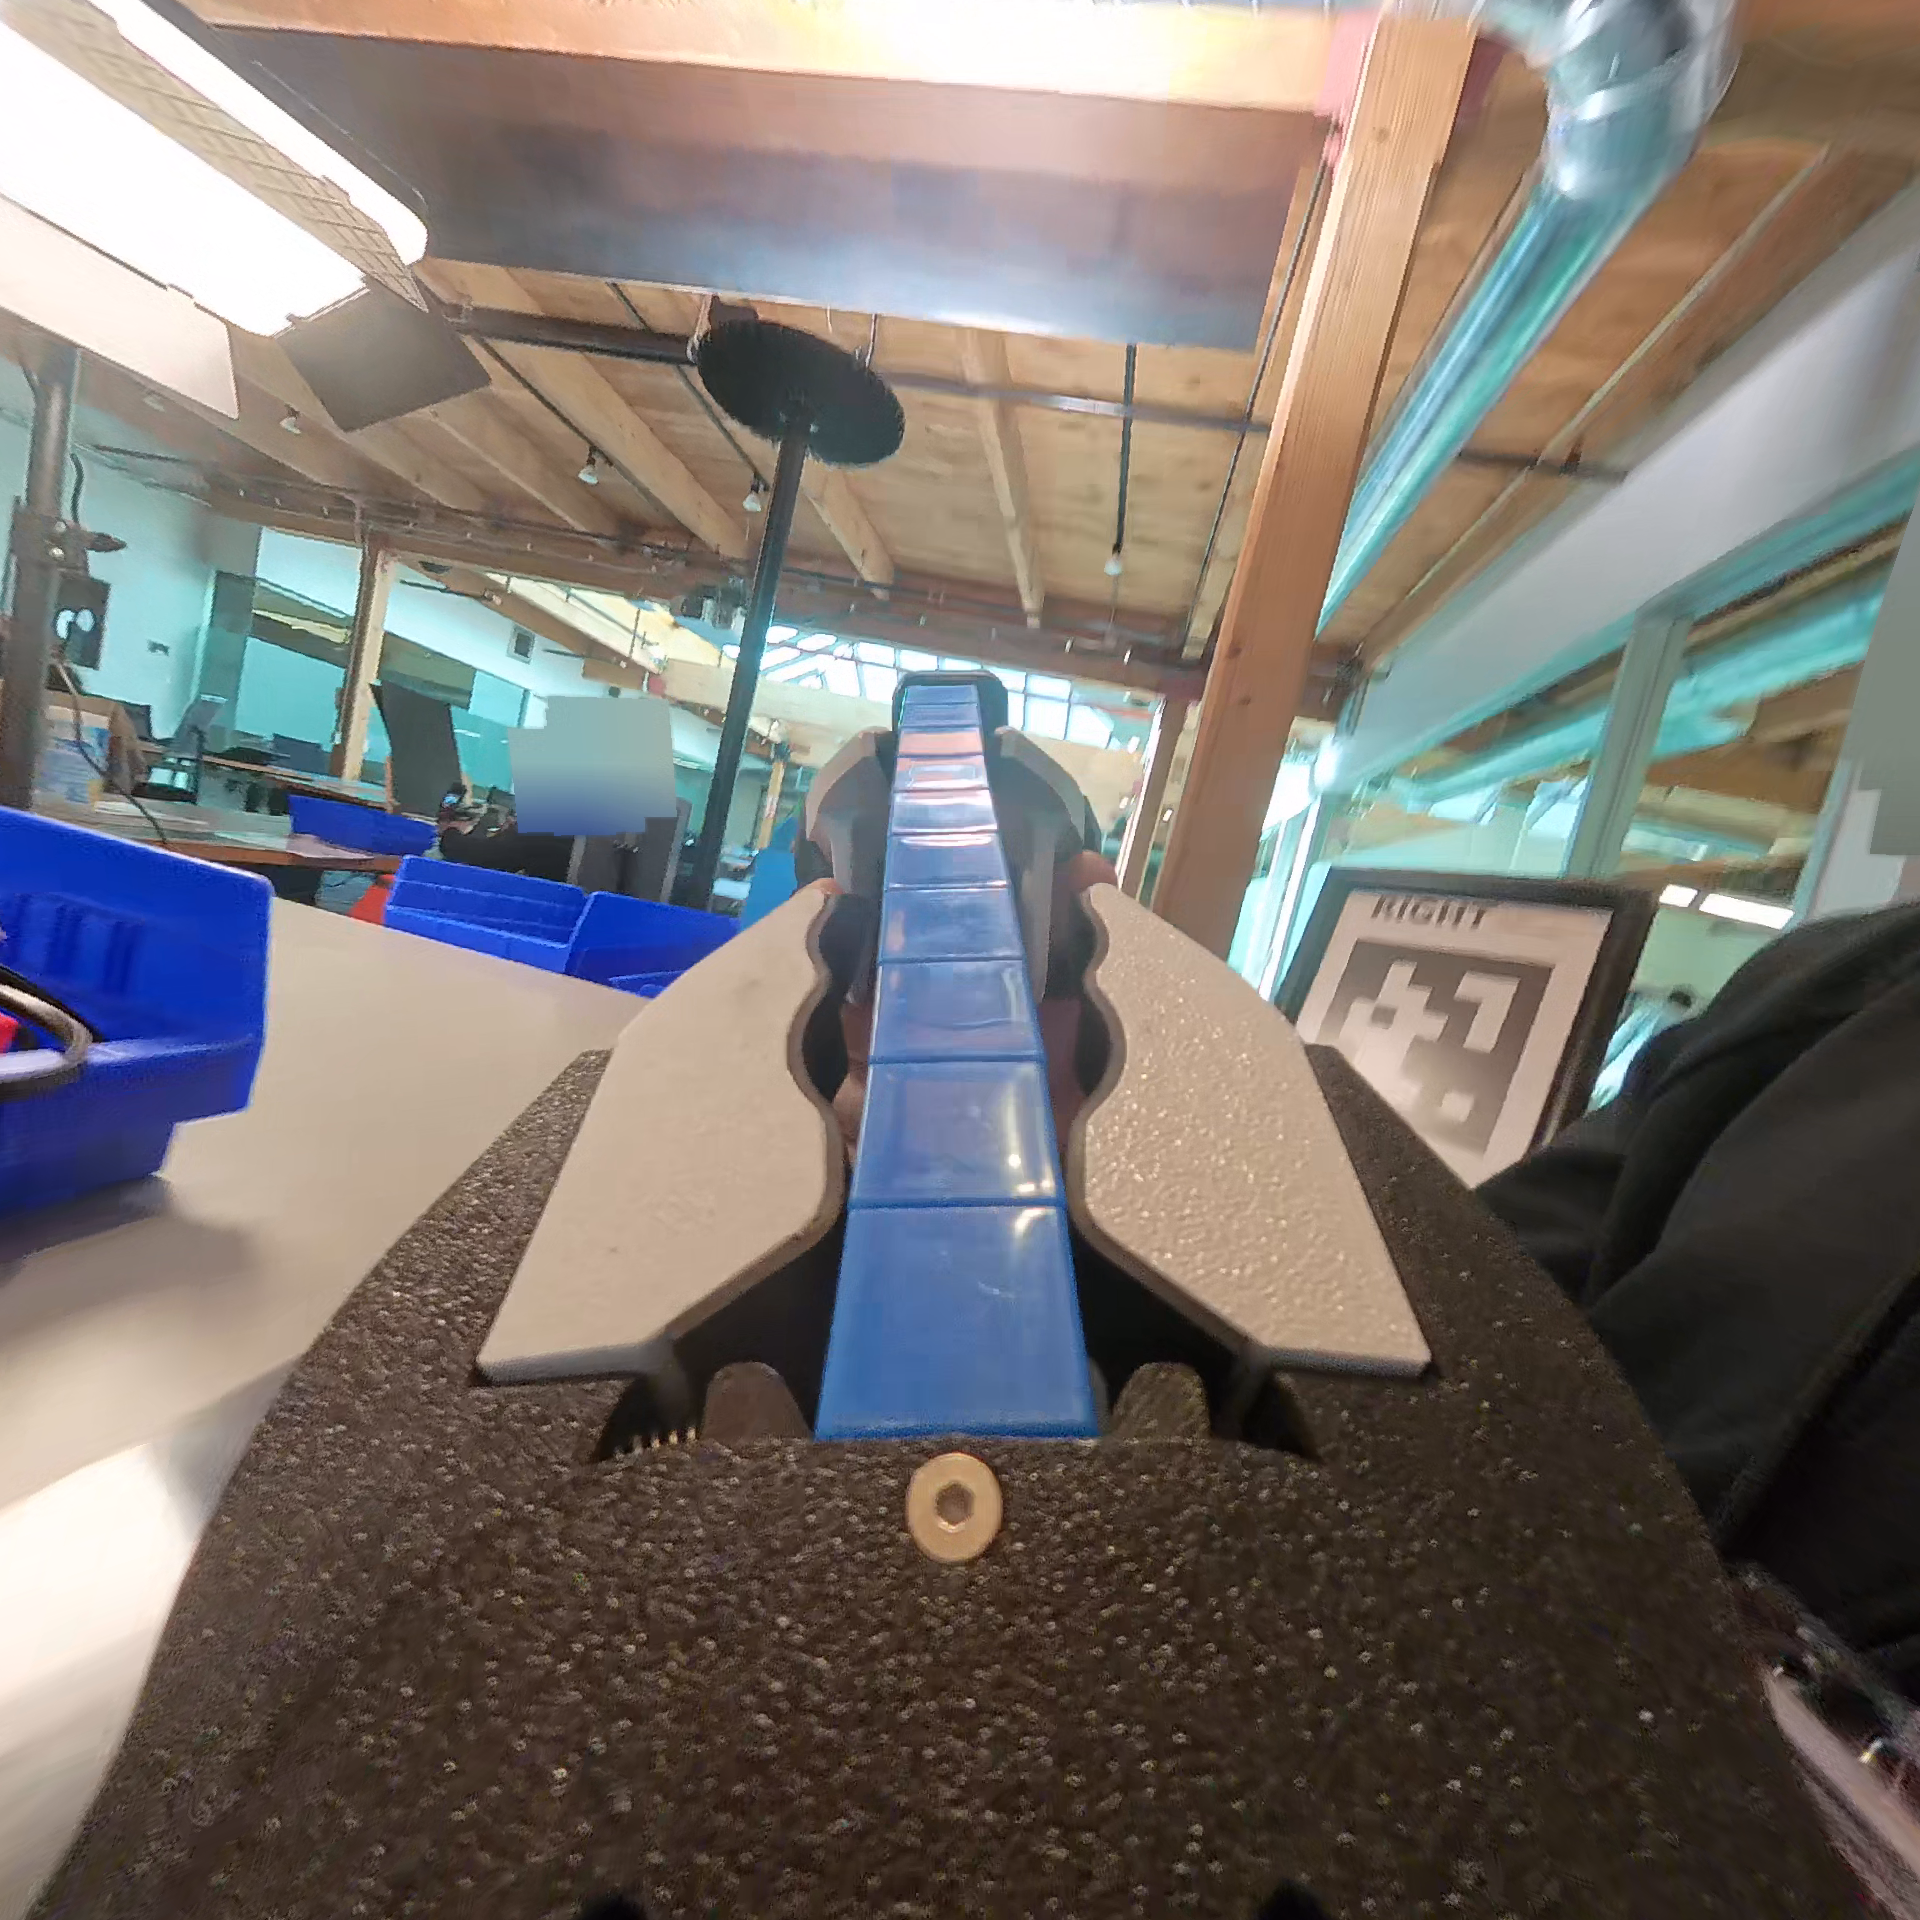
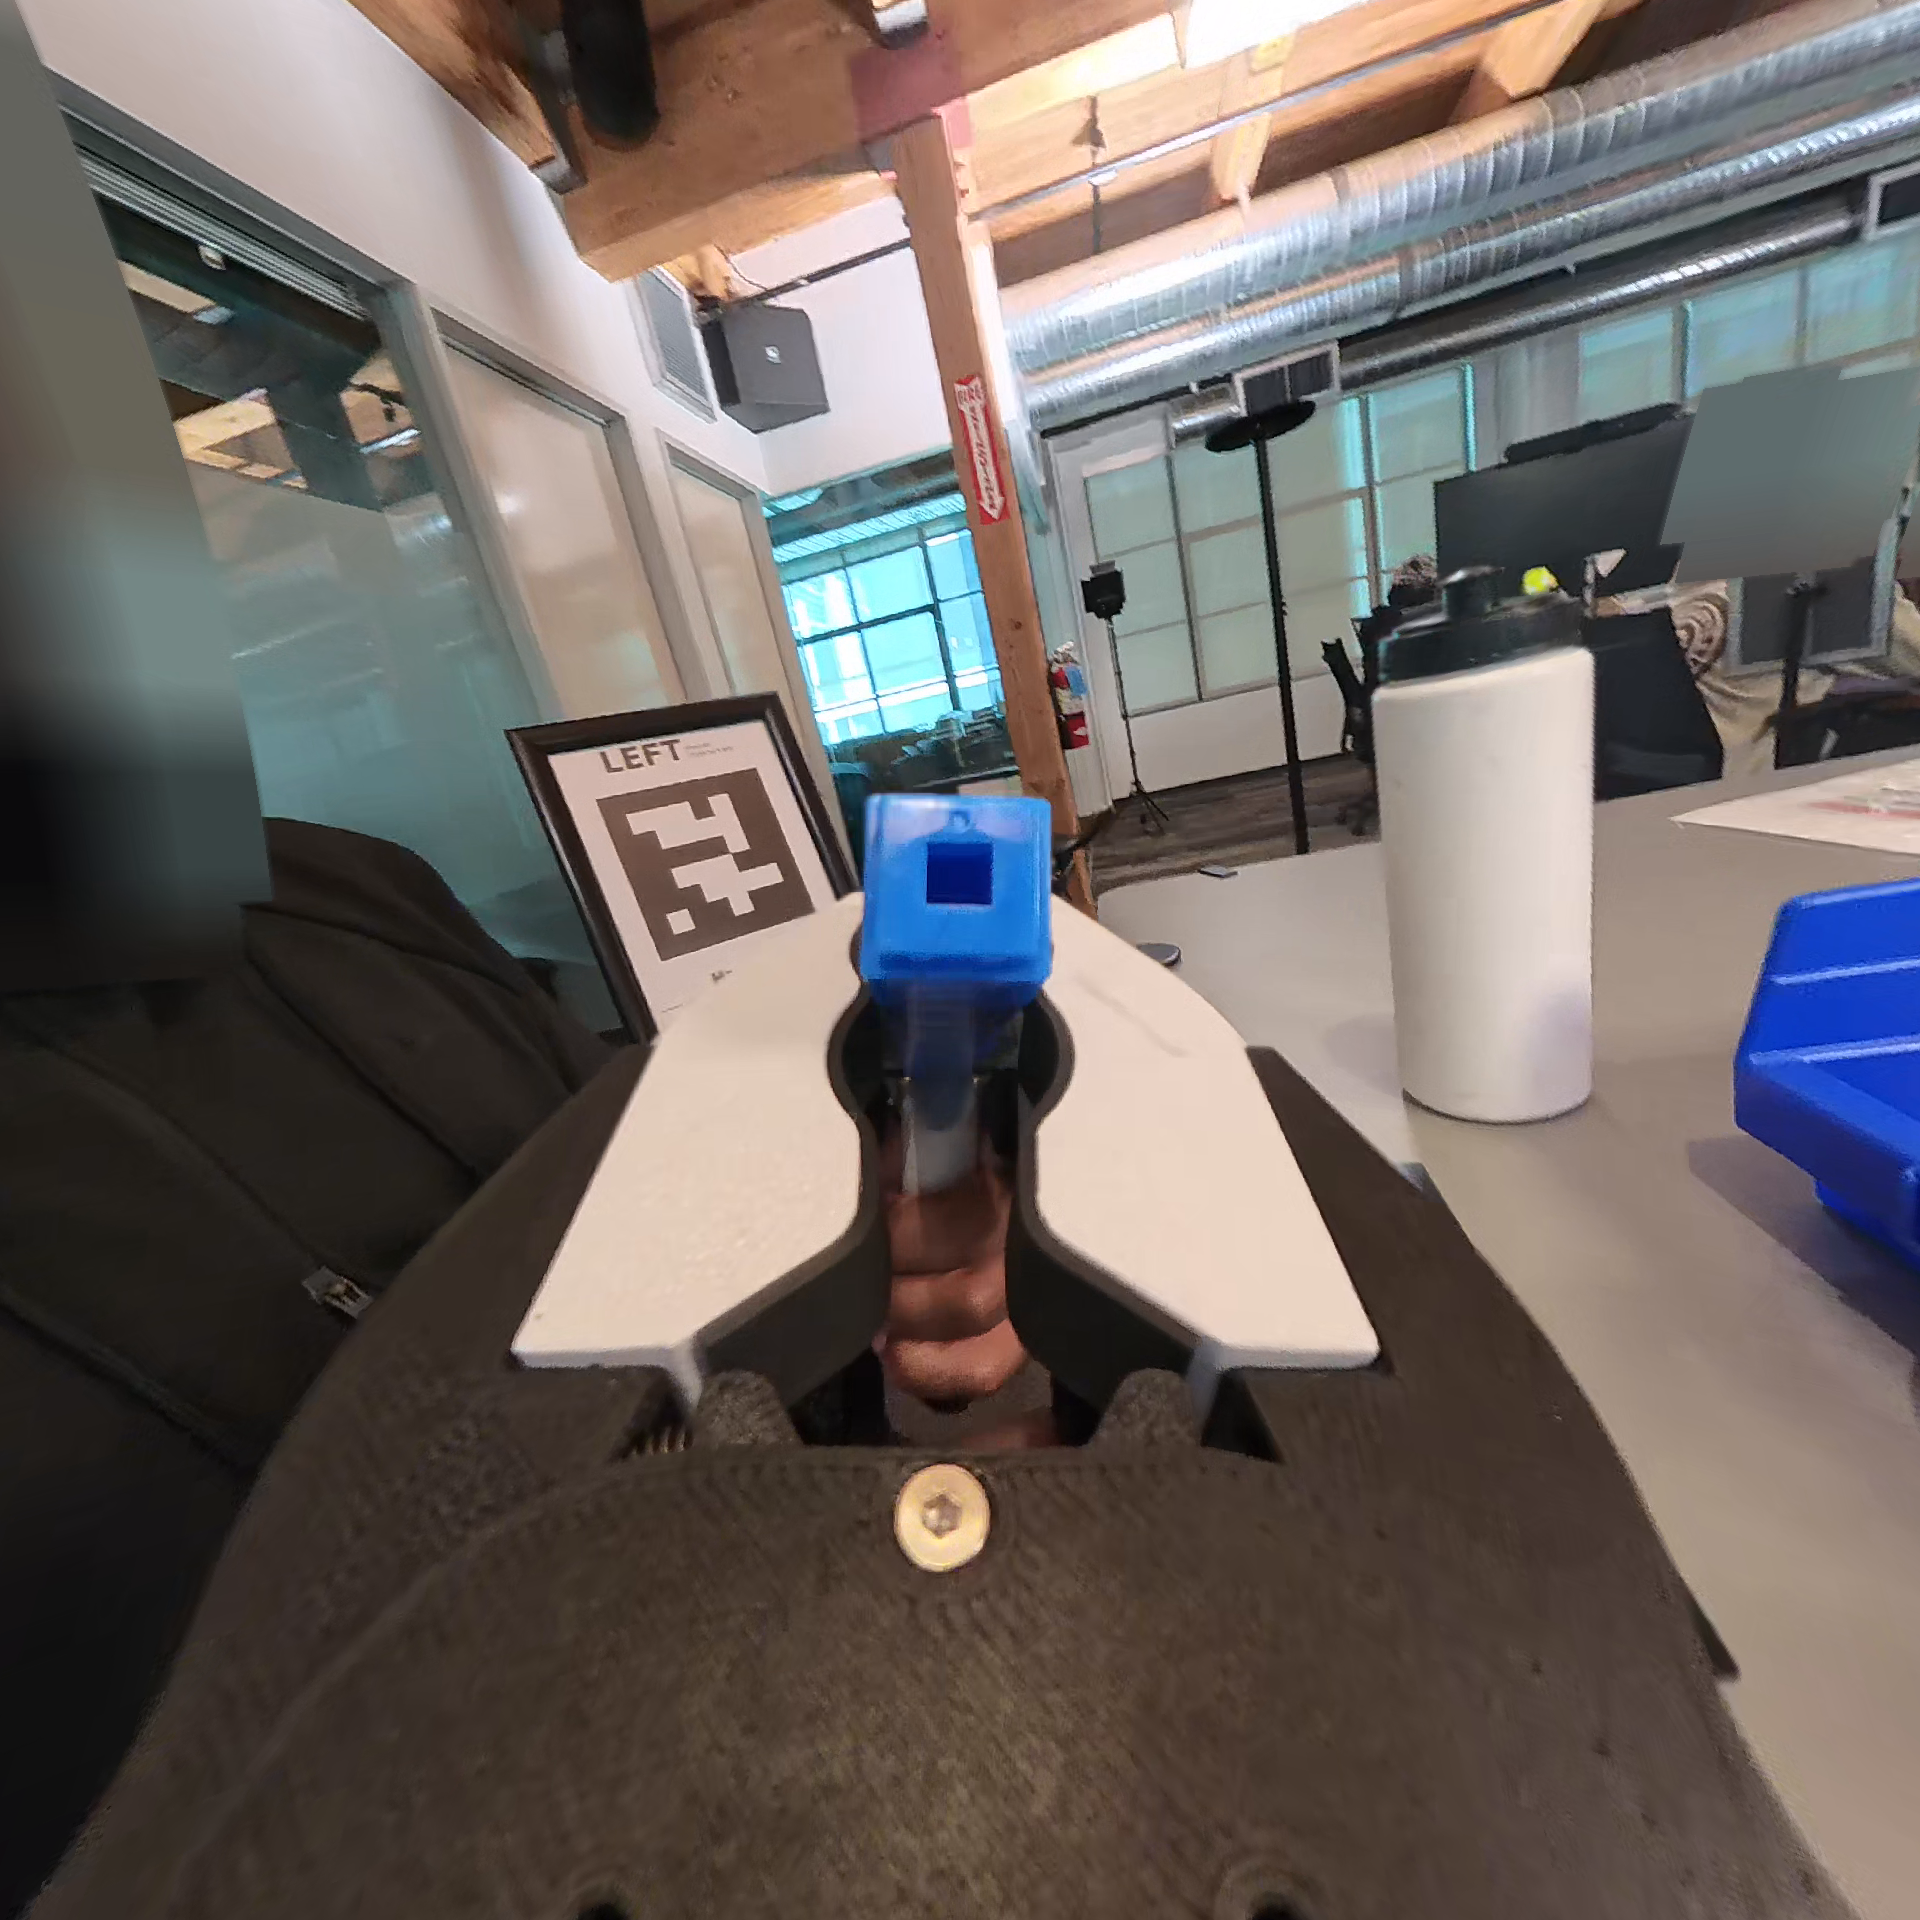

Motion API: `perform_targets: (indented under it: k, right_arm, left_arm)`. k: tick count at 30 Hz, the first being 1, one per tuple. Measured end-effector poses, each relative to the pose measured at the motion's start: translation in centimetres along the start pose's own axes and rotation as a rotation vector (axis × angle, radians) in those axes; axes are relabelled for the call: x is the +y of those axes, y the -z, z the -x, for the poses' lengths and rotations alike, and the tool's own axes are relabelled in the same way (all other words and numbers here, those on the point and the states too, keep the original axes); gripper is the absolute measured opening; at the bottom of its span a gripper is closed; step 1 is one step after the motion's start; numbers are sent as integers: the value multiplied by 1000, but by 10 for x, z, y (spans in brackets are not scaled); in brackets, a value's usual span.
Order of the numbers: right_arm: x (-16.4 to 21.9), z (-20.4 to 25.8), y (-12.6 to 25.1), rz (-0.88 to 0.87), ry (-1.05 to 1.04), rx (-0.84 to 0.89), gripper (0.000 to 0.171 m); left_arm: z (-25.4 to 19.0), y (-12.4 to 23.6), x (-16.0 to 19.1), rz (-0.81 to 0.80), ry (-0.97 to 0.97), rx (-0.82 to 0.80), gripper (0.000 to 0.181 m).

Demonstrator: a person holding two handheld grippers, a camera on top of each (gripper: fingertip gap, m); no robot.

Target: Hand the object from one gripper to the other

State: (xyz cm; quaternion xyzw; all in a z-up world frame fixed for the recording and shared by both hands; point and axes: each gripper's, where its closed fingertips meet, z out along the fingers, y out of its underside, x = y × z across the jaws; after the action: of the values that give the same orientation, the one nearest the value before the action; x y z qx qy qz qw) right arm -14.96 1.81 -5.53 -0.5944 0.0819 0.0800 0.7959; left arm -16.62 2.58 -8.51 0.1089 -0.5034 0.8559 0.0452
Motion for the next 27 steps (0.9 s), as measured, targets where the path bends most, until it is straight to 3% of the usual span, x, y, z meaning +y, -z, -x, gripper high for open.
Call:
perform_targets:
  k: [5, 8, 12, 17, 21, 27]
  right_arm:
    - [7, -13, -9, 40, 28, 211, 29]
    - [1, -14, -10, -31, 66, 266, 45]
    - [2, -27, -1, -88, 133, 392, 55]
    - [39, -44, 10, -41, 175, 482, 53]
    - [33, -41, 15, -95, 198, 482, 48]
    - [19, -25, 20, -214, 316, 480, 55]
  left_arm:
    - [6, 12, 3, -277, 405, 23, 42]
    - [13, 18, 3, -341, 567, 73, 42]
    - [22, 26, -9, -360, 527, 66, 42]
    - [21, 29, -14, -379, 505, 96, 42]
    - [23, 29, -8, -383, 499, 85, 42]
    - [28, 34, -8, -427, 457, 32, 41]
